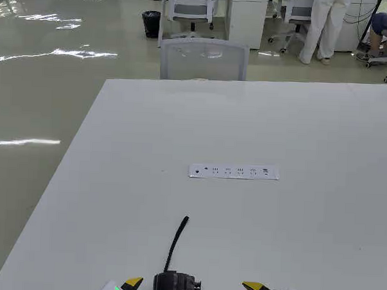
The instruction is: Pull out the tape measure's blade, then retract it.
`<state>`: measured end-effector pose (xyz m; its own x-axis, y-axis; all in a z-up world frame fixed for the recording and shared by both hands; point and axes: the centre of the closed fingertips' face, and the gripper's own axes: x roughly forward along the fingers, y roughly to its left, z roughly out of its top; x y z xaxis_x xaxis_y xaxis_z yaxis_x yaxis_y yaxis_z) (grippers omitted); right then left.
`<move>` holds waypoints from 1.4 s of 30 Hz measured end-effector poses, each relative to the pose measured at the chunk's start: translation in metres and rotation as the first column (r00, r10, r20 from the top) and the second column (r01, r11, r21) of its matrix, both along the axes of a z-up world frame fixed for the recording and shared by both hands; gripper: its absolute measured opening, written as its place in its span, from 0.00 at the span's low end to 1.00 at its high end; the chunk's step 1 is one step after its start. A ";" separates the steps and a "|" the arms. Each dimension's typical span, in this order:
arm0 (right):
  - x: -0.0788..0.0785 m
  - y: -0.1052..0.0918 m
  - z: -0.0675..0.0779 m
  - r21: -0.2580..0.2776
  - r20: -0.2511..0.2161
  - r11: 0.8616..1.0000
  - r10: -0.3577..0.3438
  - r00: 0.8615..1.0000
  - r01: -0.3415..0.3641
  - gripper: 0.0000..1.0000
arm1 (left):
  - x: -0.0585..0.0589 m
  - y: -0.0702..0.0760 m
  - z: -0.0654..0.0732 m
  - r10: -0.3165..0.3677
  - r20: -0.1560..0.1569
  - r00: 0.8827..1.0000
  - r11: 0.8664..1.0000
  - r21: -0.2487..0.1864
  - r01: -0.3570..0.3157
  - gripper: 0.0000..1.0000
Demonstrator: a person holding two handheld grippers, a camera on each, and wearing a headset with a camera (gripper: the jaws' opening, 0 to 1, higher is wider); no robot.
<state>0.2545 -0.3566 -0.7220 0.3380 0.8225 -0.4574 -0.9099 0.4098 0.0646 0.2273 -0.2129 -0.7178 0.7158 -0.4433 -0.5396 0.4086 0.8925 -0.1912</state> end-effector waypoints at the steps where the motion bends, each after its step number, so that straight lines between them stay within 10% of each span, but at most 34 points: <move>1: -0.001 -0.002 0.000 -0.002 0.002 1.000 -0.003 1.000 0.003 0.52 | -0.001 0.002 0.001 0.002 0.001 1.000 1.000 0.001 -0.002 0.75; 42: -0.034 -0.037 0.014 0.014 0.005 0.996 -0.089 0.996 0.088 0.54 | -0.052 0.041 0.002 0.033 -0.002 0.999 0.999 -0.018 -0.033 0.77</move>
<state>0.2207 -0.3931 -0.7082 0.4122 0.7955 -0.4442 -0.8704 0.4879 0.0660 0.1753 -0.1722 -0.7160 0.7291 -0.4296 -0.5328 0.3790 0.9016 -0.2084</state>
